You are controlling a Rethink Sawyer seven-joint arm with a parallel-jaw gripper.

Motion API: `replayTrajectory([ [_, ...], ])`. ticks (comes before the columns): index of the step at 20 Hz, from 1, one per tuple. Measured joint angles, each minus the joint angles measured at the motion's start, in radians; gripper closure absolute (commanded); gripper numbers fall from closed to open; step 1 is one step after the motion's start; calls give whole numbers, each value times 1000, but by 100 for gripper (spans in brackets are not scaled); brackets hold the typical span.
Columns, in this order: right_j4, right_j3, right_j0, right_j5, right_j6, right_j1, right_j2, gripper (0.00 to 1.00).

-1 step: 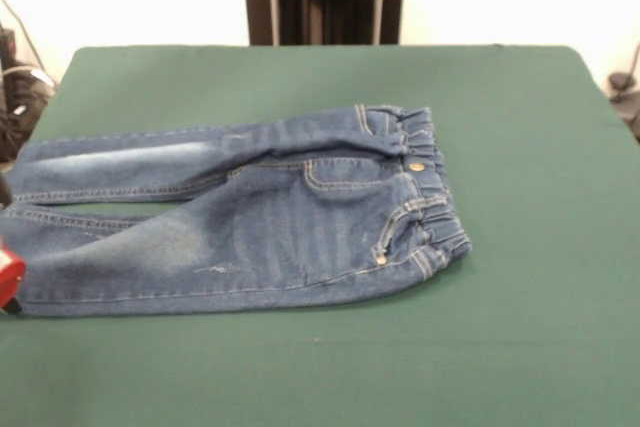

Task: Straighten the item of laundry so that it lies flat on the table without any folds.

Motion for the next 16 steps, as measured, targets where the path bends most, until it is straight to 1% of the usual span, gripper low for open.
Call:
replayTrajectory([
  [8, 85, 24, 42, 0, 0, 2, 15, 0],
  [16, 94, 79, 118, 0, 1, 3, 74, 0],
])
